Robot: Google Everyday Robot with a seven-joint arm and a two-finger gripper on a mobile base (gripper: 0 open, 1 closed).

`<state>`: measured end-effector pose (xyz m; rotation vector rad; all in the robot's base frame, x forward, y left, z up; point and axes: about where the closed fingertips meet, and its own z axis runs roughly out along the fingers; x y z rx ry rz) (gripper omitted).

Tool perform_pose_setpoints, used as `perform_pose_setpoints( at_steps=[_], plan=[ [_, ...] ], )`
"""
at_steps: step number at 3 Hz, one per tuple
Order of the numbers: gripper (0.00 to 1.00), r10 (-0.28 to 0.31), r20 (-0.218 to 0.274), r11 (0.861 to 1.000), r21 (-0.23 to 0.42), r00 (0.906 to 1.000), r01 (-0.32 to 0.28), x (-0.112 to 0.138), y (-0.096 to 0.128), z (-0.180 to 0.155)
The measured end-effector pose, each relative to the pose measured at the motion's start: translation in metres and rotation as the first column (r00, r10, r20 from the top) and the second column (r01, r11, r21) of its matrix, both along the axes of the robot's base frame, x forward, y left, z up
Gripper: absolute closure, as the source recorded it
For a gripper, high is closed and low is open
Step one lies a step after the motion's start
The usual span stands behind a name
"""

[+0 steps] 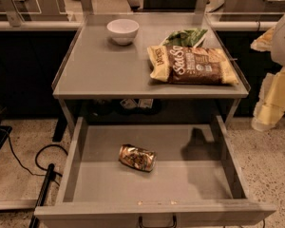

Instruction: Pick orange can from top drawer and place on counter

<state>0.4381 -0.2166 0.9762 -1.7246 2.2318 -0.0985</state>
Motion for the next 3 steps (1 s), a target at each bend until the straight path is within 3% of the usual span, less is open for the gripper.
perform_pose_setpoints(
  at_steps=[1, 3],
  plan=[
    [0.00, 0.002, 0.015, 1.000, 0.003, 0.9999, -0.002, 0.000, 0.007, -0.001],
    [0.00, 0.031, 0.047, 0.999, 0.024, 0.9984, -0.033, 0.000, 0.071, -0.011]
  ],
)
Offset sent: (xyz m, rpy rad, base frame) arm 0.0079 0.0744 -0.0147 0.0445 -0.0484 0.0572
